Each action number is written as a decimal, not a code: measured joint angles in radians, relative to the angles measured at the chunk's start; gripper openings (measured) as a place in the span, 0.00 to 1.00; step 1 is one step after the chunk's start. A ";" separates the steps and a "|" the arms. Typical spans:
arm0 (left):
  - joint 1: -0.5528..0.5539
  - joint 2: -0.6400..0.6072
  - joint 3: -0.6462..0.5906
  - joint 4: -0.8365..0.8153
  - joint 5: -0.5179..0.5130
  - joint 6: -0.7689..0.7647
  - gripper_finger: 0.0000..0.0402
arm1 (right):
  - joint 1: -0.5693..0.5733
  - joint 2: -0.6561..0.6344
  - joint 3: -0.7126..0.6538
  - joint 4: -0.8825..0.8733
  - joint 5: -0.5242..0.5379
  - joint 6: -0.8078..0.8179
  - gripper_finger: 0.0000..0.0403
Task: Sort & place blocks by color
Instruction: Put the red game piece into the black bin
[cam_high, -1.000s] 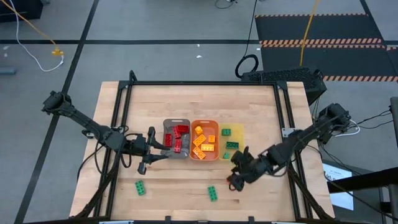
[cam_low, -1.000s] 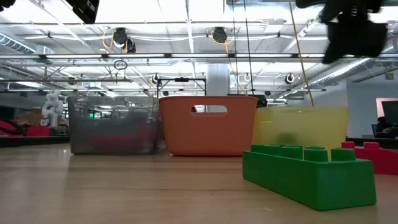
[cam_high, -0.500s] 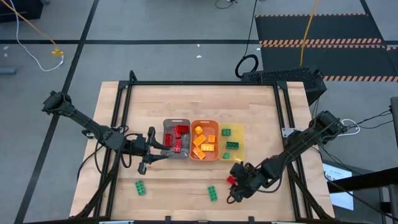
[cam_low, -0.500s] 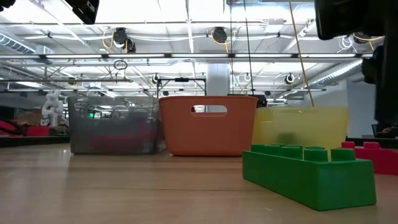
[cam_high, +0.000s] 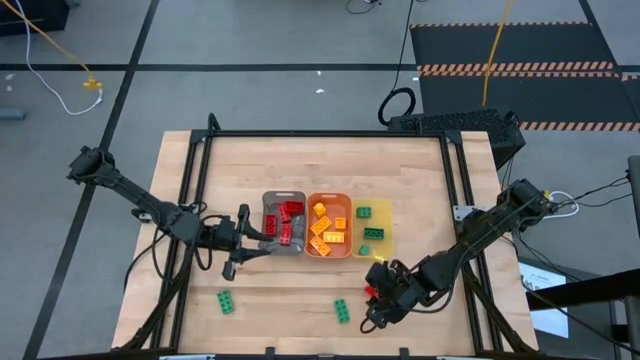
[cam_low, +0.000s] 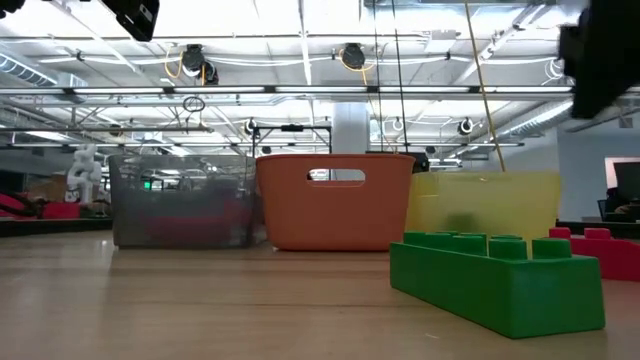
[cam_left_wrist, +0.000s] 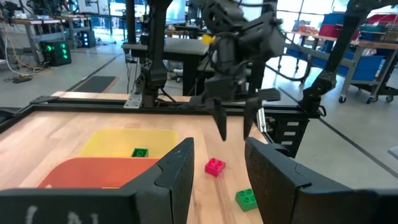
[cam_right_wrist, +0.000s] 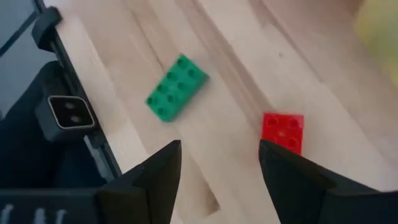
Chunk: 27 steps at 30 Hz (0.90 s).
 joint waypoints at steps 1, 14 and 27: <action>0.000 0.000 0.000 0.000 0.000 0.000 0.36 | 0.000 0.012 0.026 -0.020 0.008 -0.008 0.50; 0.000 0.000 0.000 0.000 0.000 -0.010 0.36 | -0.018 0.190 0.198 -0.365 -0.134 0.033 0.50; 0.000 0.000 0.000 -0.005 0.000 -0.003 0.36 | -0.032 0.207 0.198 -0.398 -0.161 0.020 0.50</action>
